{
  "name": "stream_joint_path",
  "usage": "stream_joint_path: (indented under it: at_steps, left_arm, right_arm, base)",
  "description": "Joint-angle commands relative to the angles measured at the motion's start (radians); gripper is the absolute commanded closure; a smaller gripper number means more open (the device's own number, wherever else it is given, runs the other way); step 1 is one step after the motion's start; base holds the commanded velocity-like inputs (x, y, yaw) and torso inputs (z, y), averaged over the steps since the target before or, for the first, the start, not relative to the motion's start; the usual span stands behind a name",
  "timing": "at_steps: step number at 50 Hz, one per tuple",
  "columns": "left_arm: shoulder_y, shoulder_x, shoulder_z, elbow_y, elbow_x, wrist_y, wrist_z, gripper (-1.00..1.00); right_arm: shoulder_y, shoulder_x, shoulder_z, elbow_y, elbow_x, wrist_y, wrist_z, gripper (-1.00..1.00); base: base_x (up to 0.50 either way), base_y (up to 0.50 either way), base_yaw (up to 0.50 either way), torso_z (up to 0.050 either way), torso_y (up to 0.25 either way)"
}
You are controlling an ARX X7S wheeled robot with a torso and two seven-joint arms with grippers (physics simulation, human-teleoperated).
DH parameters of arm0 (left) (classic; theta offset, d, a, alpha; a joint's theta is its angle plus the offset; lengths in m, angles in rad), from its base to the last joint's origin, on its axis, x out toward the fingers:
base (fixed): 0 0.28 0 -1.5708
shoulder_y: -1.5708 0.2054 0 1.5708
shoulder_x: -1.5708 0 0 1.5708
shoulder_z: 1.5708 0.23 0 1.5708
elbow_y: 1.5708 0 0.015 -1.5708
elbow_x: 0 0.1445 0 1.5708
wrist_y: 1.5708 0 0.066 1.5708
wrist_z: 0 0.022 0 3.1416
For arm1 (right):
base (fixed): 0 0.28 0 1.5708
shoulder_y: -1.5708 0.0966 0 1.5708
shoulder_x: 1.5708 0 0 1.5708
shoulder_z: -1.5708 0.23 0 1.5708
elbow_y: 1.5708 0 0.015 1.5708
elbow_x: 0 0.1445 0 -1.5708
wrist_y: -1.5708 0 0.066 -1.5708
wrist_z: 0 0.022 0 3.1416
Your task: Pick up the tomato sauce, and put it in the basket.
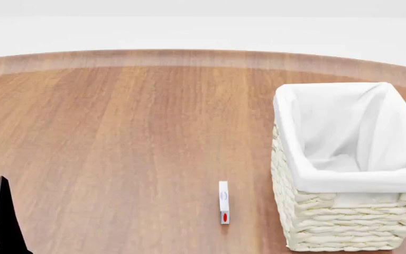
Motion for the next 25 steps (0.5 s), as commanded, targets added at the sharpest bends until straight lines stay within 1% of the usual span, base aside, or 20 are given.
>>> stream_joint_path:
  at_steps: [1,12,25]
  left_arm:
    - [0.002,-0.003,0.003,-0.007,-0.001,0.007,0.000,-1.00]
    - [-0.011,-0.005,0.005,-0.016,-0.003,0.007,-0.004,-1.00]
    - [-0.001,-0.011,-0.002,-0.015,-0.012,0.015,-0.007,-1.00]
  right_arm:
    - [0.030,-0.024,0.011,0.069,0.034,-0.021,-0.030,-1.00]
    - [0.067,-0.053,0.014,0.146,0.069,-0.031,-0.072,-1.00]
    - [0.090,-0.048,0.002,0.125,0.071,0.005,-0.074,-1.00]
  base:
    - [0.00,0.00,0.00,0.000,0.000]
    - [0.00,0.00,0.00,0.000,0.000]
    - [0.00,0.00,0.00,0.000,0.000]
